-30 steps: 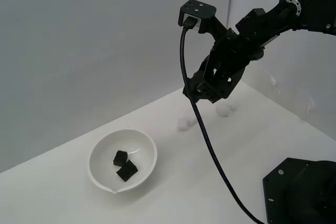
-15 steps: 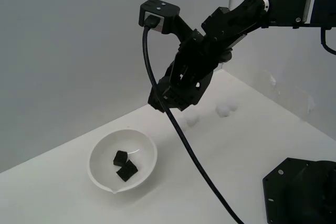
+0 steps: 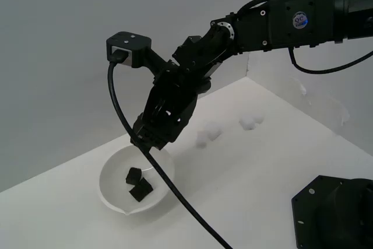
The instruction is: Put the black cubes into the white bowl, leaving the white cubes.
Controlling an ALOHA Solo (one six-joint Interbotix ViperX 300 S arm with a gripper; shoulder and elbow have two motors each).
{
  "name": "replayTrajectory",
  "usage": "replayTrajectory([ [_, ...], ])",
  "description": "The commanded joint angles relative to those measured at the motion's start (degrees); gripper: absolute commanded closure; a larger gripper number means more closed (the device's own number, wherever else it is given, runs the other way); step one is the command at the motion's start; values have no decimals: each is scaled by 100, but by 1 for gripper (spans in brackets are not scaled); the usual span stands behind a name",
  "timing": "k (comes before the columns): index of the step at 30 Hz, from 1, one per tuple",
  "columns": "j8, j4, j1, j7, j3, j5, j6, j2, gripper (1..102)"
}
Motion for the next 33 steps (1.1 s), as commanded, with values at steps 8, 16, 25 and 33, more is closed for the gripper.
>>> replayTrajectory([
  [8,97,-193,-132,-202,79,-229,-501,18,45],
  [16,79,-185,-132,-211,88,-229,-519,26,3],
  [25,88,-123,281,-193,589,-167,-483,536,4],
  [33,211,334,1459,-193,1433,290,-404,1371,70],
])
